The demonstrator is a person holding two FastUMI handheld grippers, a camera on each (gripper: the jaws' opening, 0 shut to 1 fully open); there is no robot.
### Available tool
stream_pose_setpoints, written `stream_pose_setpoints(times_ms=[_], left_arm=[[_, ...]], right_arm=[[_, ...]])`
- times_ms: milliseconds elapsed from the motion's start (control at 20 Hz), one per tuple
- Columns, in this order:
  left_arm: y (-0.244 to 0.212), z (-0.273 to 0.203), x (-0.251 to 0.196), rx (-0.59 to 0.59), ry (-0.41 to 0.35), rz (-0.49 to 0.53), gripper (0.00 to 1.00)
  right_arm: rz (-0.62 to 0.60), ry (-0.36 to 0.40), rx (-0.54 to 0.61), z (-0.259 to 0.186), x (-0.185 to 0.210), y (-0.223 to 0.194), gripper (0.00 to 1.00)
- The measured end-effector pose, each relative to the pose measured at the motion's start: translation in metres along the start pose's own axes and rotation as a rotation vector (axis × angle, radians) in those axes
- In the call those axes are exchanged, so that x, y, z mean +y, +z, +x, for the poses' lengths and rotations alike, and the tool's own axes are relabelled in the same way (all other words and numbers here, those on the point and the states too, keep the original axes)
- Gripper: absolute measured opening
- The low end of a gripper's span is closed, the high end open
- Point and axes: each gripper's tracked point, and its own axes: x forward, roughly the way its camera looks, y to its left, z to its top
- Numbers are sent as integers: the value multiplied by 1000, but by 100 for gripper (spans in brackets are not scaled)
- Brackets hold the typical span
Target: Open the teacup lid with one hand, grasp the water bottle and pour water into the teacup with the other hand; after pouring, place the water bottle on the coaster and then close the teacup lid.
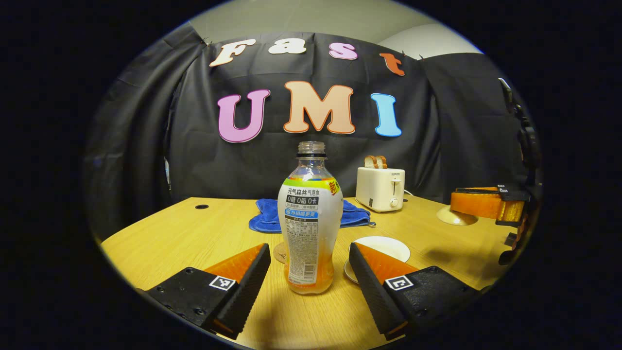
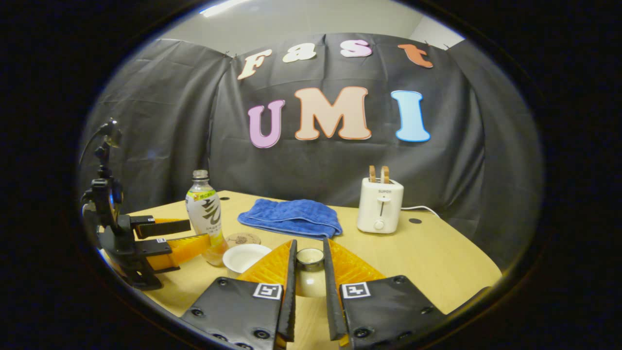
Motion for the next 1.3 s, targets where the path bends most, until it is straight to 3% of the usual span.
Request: stream_pose_setpoints(times_ms=[200, 350, 500, 550, 800, 1050, 1300], left_arm=[[1, 12, 1, 2, -8, 18, 93], [2, 17, 2, -3, -8, 27, 80], [1, 19, 0, 1, -11, 36, 77], [1, 21, 3, 2, -9, 37, 65], [4, 20, 16, 21, 23, 115, 56], [15, 14, 37, 36, 80, 296, 55], [29, 9, 48, 41, 111, 615, 55]], right_arm=[[19, -36, 15, -8, -22, -12, 29], [50, -32, 30, -12, -27, -20, 30], [63, -35, 32, -15, -32, -24, 30], [62, -40, 35, -15, -35, -25, 29], [76, -46, 40, -16, -41, -29, 29], [79, -44, 38, -12, -43, -27, 29], [72, -42, 48, -11, -46, -32, 29]])
